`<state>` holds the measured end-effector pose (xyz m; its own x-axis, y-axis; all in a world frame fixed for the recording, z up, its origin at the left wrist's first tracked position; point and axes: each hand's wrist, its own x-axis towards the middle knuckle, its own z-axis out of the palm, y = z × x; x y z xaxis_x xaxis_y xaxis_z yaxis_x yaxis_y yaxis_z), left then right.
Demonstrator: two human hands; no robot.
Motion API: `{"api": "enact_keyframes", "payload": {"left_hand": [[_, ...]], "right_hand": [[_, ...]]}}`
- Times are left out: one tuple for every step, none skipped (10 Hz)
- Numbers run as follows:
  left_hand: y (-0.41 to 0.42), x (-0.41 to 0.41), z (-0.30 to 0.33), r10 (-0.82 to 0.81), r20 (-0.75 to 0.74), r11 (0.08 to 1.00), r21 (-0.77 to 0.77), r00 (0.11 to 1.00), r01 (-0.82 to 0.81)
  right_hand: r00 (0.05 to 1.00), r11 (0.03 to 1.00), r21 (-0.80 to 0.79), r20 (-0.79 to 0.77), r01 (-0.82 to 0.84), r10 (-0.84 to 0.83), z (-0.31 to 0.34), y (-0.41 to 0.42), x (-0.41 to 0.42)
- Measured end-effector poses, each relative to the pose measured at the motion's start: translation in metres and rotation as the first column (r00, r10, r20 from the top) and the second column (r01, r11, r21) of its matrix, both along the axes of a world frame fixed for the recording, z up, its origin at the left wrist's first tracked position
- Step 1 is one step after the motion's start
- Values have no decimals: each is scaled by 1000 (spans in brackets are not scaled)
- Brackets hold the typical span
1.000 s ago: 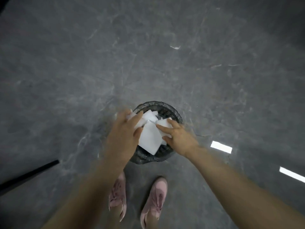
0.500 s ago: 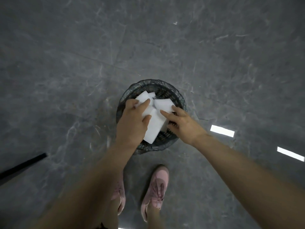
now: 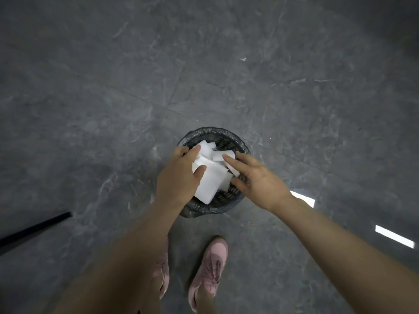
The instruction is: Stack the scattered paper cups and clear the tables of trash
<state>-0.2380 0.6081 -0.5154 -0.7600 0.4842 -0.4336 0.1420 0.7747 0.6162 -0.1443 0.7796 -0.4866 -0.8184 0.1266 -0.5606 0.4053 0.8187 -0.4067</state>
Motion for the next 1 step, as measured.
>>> {"api": "enact_keyframes", "payload": {"left_hand": [[-19,-6,37,118,-82,992,44,990,-115]], "right_hand": [[999,1000,-6,-30,-30,30,40,-11,-8]]}}
